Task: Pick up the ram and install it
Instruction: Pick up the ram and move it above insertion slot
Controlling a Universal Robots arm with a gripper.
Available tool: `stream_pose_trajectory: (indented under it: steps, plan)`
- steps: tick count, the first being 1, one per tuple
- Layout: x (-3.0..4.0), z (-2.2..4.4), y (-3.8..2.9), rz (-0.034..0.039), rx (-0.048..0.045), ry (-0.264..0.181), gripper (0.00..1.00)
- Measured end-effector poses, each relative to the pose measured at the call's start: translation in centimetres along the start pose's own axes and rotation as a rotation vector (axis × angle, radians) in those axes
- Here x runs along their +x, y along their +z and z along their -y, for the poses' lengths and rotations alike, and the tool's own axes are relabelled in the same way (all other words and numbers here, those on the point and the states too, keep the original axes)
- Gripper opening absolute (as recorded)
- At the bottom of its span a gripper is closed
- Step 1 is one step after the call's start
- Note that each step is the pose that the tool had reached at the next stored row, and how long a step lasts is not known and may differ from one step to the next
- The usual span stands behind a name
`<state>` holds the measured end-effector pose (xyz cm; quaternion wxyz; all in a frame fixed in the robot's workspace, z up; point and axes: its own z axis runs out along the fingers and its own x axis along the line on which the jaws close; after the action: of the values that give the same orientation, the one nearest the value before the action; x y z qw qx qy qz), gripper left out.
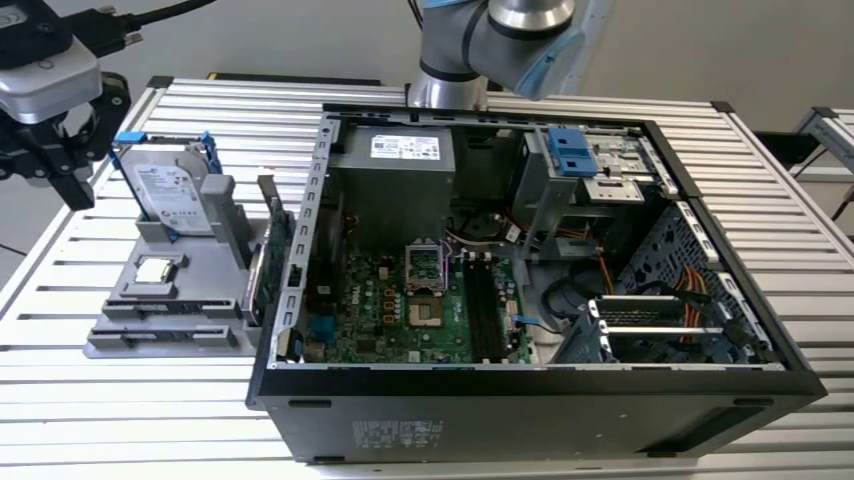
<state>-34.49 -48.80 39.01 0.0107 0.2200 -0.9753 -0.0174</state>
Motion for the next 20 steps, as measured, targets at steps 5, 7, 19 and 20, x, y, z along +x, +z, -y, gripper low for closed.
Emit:
stream_pose_trajectory:
  steps: [5,7,19,20]
  plan:
    - [0.01,0.0,0.01,-0.0015,0.0005,-0.043,0.0]
    - [0.01,0.0,0.0,-0.0023,0.0008,-0.06,0.0]
    - [0.0,0.0,0.0,-0.0064,0.0022,-0.166,0.0]
    - [0.0,0.0,0.0,-0.0068,0.0023,-0.176,0.0]
